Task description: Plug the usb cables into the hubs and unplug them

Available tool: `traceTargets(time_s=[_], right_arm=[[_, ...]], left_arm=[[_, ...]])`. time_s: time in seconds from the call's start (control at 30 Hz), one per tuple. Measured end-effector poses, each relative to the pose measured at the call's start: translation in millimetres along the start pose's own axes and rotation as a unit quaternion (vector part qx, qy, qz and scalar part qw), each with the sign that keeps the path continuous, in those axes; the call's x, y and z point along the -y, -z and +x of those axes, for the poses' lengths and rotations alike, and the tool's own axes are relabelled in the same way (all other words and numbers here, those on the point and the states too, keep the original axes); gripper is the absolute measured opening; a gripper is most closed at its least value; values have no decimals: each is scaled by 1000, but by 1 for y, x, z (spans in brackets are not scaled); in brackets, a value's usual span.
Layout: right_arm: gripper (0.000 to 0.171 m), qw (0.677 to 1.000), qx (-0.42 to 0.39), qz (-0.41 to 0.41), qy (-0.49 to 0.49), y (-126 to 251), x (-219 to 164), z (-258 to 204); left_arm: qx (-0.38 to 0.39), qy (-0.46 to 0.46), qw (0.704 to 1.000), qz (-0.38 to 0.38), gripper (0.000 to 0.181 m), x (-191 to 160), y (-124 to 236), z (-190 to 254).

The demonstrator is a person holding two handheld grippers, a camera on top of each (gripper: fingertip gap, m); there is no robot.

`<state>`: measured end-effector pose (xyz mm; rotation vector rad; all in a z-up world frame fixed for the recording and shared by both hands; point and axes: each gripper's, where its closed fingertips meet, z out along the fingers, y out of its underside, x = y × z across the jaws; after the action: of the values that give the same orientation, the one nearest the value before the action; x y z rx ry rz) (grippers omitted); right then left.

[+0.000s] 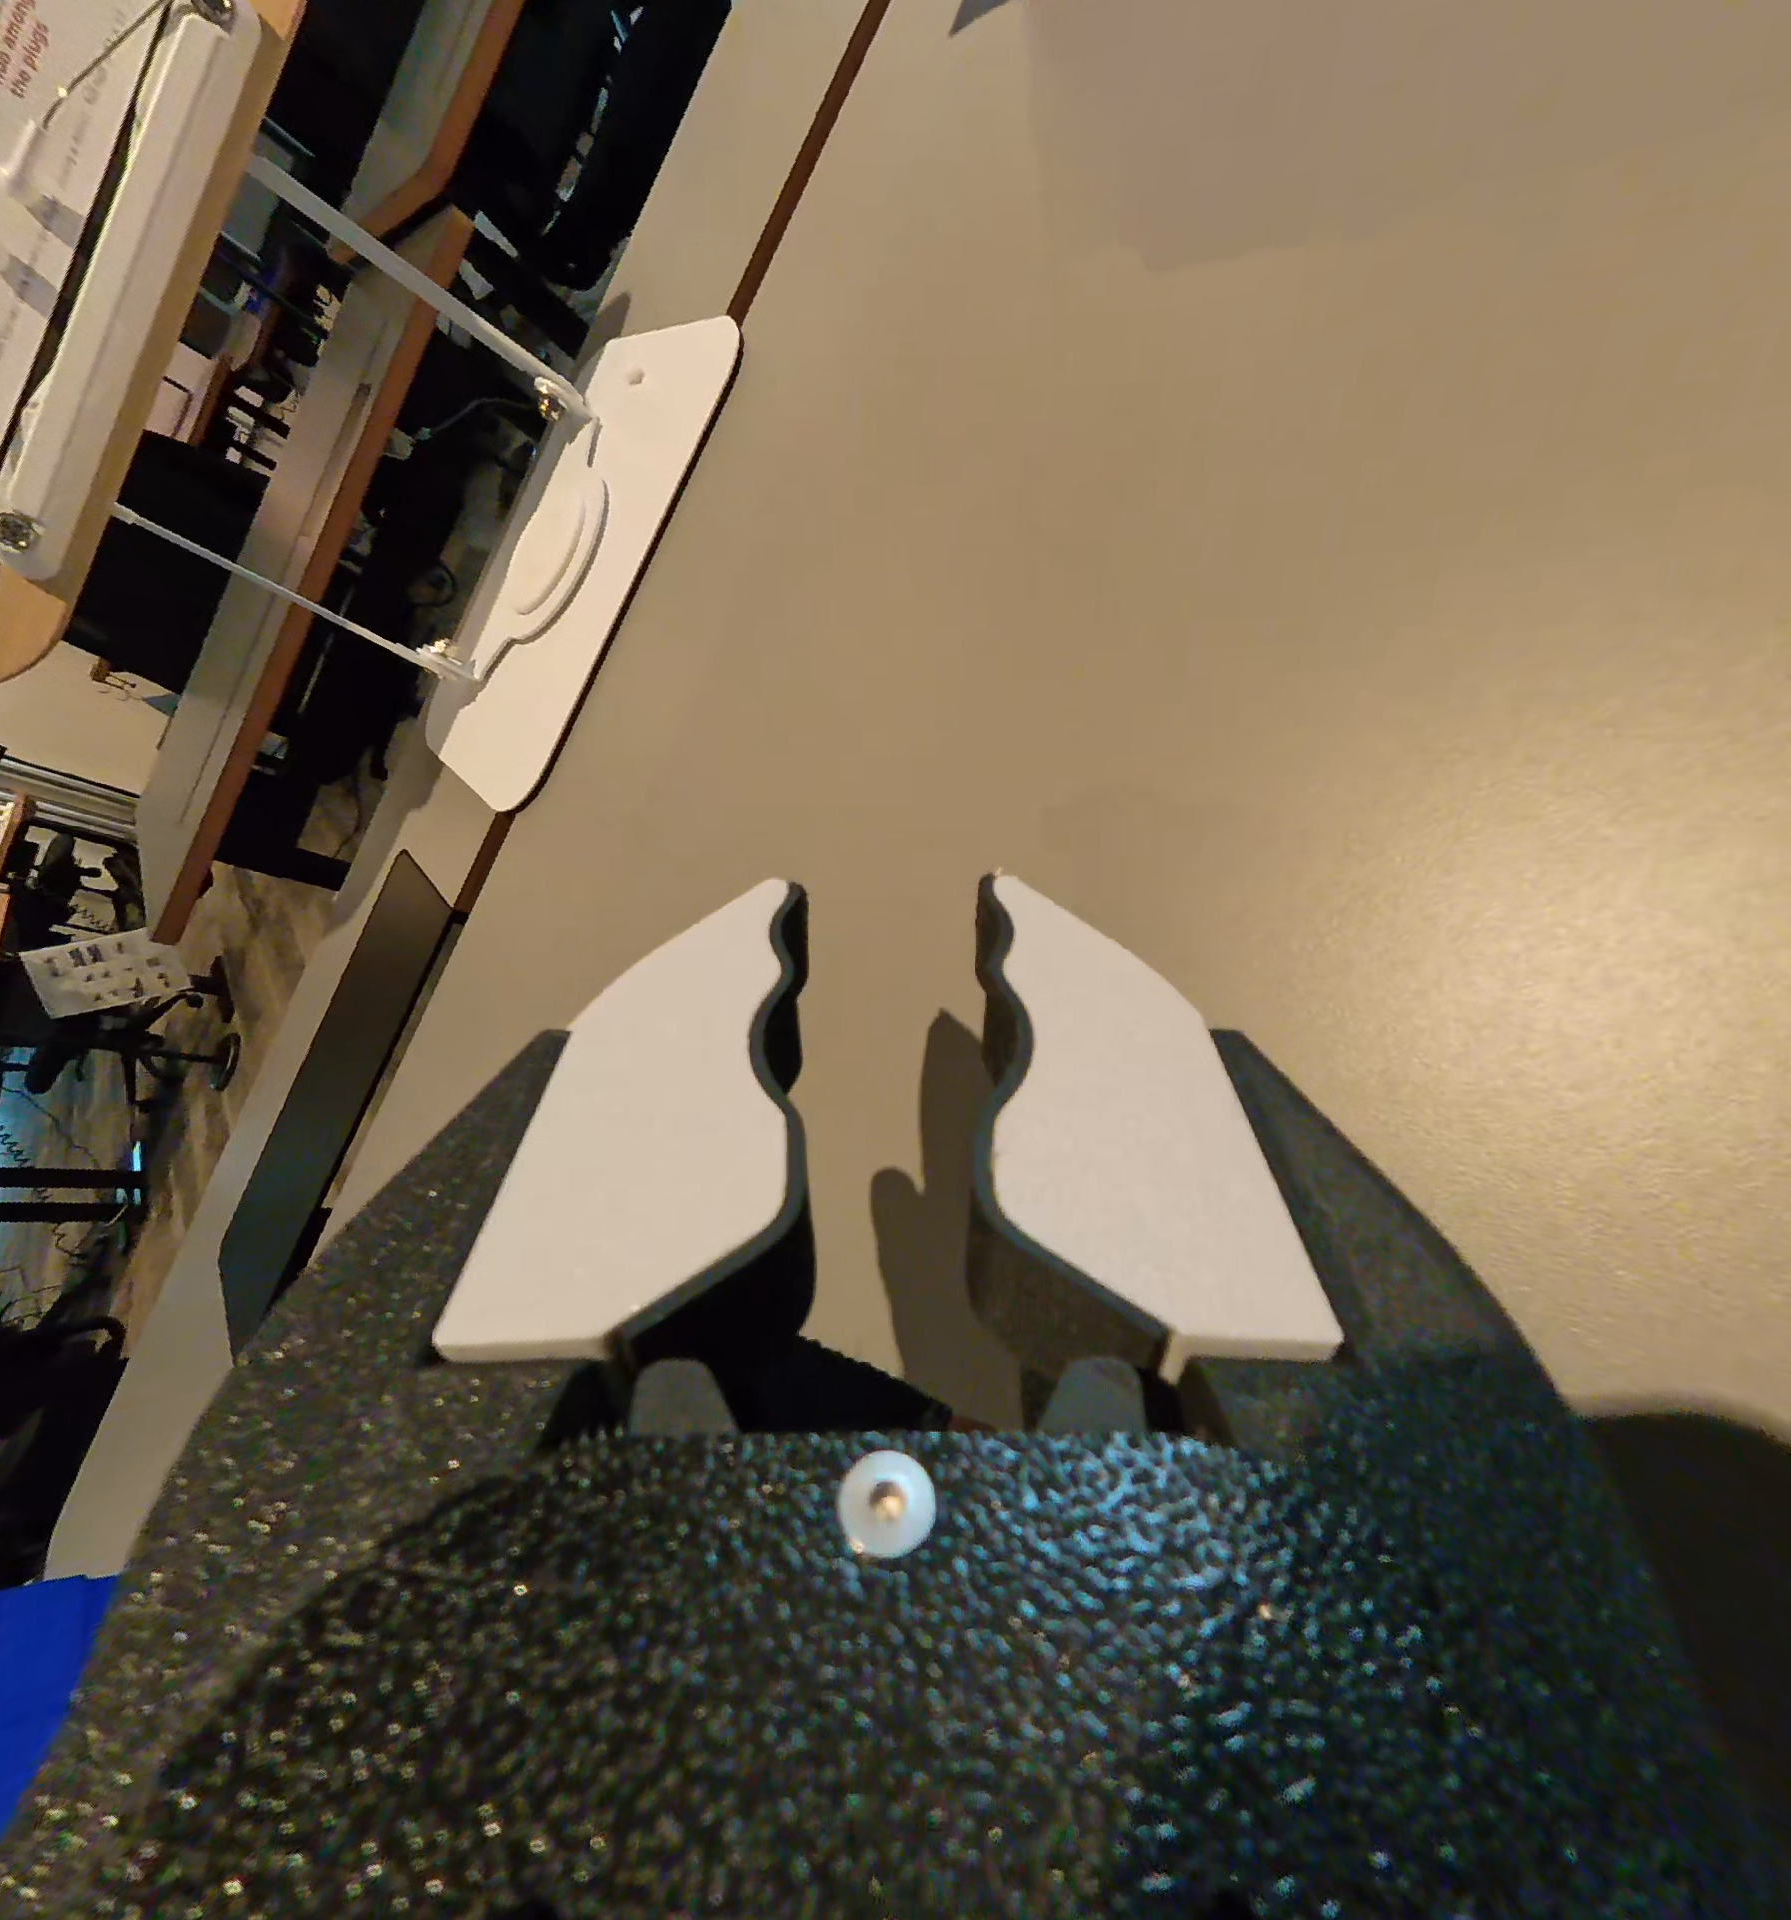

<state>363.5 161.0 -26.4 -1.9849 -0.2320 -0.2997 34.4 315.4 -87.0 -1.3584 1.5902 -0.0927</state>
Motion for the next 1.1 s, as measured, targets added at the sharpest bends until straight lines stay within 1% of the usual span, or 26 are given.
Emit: traceTargets(time_s=[0.03,0.1,0.13,0.2,0.27,0.33,0.4,0.47,0.5,0.57,0.63,0.7,0.83,0.93,1.03,1.1], right_arm=[[31,1000,-19,-5,3,0,-1,6],[31,998,-47,4,31,2,4,11],[31,997,-52,25,49,4,13,8],[29,991,-42,96,79,12,41,-7],[24,976,-8,191,100,27,77,-37],[20,954,36,275,117,43,109,-76],[16,929,84,339,122,57,133,-118],[14,906,155,378,106,64,148,-165],[13,898,195,382,98,63,151,-190],[14,892,267,352,101,50,144,-237],[15,896,307,296,126,28,124,-273],[17,902,332,242,138,9,103,-294],[19,909,362,184,98,-11,83,-305],[21,911,363,183,76,-13,86,-300],[21,912,365,179,59,-15,87,-297],[21,912,367,175,56,-16,87,-297]], left_arm=[[0,-1,1000,0,31,0,0,0],[1,-3,1000,-1,31,0,0,0],[3,-3,1000,0,31,0,1,-1],[3,0,1000,0,31,0,1,-3],[4,8,1000,1,31,-2,2,-6],[8,19,1000,1,31,-5,4,-13],[14,34,999,5,31,-7,7,-22],[23,54,998,11,32,-9,13,-33],[30,63,997,16,32,-10,16,-40],[45,82,995,28,33,-11,26,-56],[63,103,992,38,33,-15,38,-73],[85,126,987,50,34,-20,53,-93],[139,177,972,69,35,-39,98,-143],[196,221,951,91,35,-60,154,-196],[251,309,912,97,34,-101,212,-252],[274,332,900,67,33,-139,232,-278]])
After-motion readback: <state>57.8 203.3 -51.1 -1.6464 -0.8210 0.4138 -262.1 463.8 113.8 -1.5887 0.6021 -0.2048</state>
